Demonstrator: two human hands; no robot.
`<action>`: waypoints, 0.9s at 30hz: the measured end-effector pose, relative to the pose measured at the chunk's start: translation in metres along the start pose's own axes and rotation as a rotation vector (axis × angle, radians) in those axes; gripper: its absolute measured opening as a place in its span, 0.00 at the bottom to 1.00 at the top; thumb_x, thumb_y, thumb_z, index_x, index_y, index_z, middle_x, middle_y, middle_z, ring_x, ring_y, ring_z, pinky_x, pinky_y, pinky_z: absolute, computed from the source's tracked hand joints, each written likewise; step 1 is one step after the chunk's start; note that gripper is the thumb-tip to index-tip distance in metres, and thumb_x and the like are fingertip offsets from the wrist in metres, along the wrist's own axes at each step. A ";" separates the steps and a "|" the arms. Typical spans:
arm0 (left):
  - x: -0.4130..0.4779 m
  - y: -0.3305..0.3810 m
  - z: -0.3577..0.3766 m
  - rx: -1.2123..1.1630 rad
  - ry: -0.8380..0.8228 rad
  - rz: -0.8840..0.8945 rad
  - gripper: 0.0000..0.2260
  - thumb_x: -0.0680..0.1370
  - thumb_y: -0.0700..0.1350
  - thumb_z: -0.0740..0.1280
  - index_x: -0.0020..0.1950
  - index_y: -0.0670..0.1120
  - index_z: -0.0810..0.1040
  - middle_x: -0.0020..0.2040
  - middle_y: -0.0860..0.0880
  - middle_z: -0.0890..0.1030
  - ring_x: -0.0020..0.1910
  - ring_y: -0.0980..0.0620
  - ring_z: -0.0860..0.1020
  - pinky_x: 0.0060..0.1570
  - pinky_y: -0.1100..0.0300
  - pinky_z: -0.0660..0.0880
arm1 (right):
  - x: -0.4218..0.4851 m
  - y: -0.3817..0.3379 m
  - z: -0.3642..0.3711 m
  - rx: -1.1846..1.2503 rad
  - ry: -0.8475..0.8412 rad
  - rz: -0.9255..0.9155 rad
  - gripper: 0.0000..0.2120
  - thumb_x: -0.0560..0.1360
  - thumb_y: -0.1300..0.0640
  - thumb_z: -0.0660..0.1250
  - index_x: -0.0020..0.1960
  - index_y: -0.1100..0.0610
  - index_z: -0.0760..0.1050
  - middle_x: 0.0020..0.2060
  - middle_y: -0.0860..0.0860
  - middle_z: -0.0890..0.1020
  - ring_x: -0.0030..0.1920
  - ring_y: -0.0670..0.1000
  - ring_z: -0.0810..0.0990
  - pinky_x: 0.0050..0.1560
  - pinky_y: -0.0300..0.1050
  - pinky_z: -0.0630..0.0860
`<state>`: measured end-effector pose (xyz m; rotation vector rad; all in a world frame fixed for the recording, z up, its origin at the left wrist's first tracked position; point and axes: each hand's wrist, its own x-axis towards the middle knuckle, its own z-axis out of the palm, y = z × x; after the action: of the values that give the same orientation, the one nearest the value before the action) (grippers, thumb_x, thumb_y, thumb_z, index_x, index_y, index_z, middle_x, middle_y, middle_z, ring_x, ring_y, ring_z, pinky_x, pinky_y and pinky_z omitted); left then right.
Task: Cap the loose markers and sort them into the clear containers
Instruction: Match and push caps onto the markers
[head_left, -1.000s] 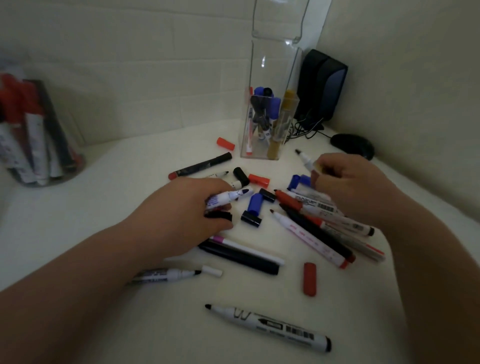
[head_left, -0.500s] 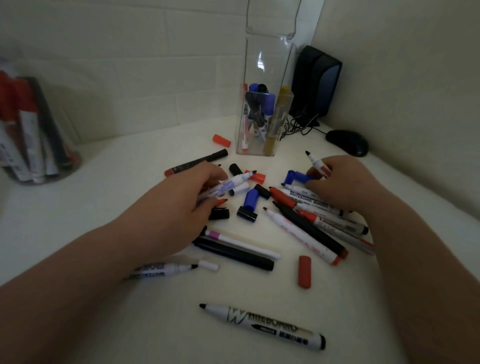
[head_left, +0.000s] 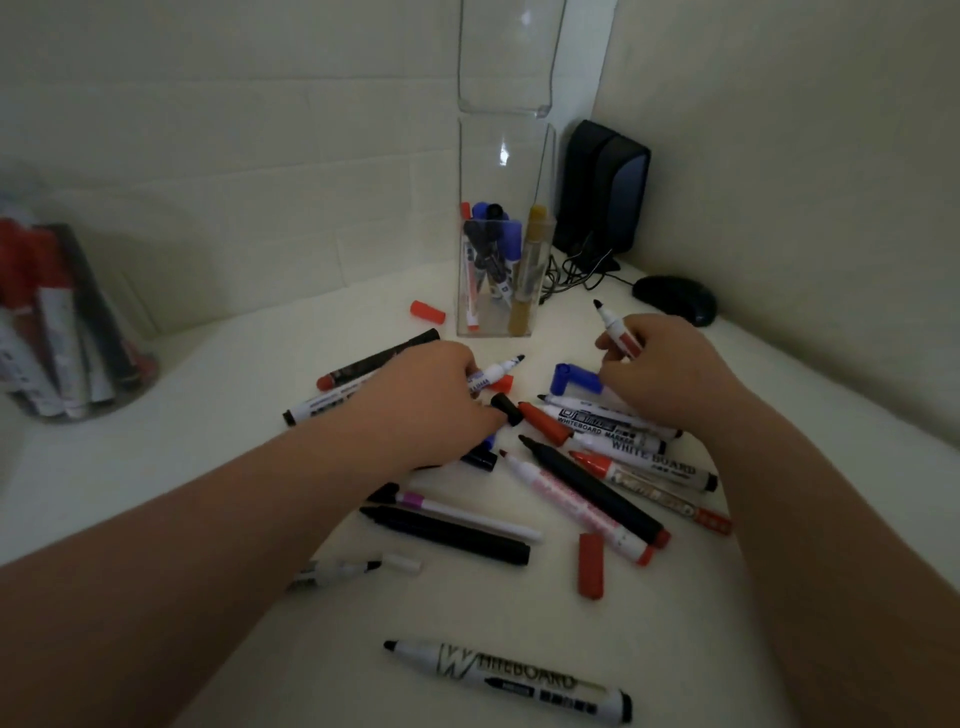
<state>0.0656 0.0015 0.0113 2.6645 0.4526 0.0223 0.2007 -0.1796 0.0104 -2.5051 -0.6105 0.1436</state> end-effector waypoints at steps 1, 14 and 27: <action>0.004 0.002 0.003 0.023 -0.009 -0.007 0.13 0.75 0.57 0.71 0.44 0.50 0.75 0.39 0.50 0.76 0.34 0.54 0.74 0.32 0.61 0.68 | -0.001 -0.001 -0.001 0.061 0.034 0.003 0.07 0.76 0.59 0.67 0.53 0.51 0.79 0.45 0.49 0.81 0.42 0.48 0.78 0.39 0.40 0.72; 0.003 0.007 -0.010 0.001 -0.001 -0.051 0.05 0.79 0.47 0.68 0.44 0.48 0.79 0.39 0.48 0.80 0.35 0.52 0.77 0.32 0.60 0.71 | -0.032 -0.027 -0.010 1.352 -0.386 0.152 0.21 0.84 0.49 0.55 0.60 0.66 0.76 0.49 0.63 0.85 0.44 0.58 0.85 0.44 0.52 0.83; -0.031 -0.041 -0.006 -1.477 0.314 -0.086 0.04 0.80 0.38 0.66 0.51 0.44 0.81 0.35 0.45 0.75 0.30 0.52 0.65 0.29 0.58 0.59 | -0.075 -0.066 0.019 0.498 -0.422 -0.258 0.07 0.83 0.49 0.59 0.53 0.42 0.76 0.27 0.55 0.81 0.22 0.47 0.69 0.28 0.41 0.69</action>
<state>0.0234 0.0289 0.0014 1.1811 0.3938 0.5274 0.1038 -0.1546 0.0281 -1.9036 -0.9293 0.6521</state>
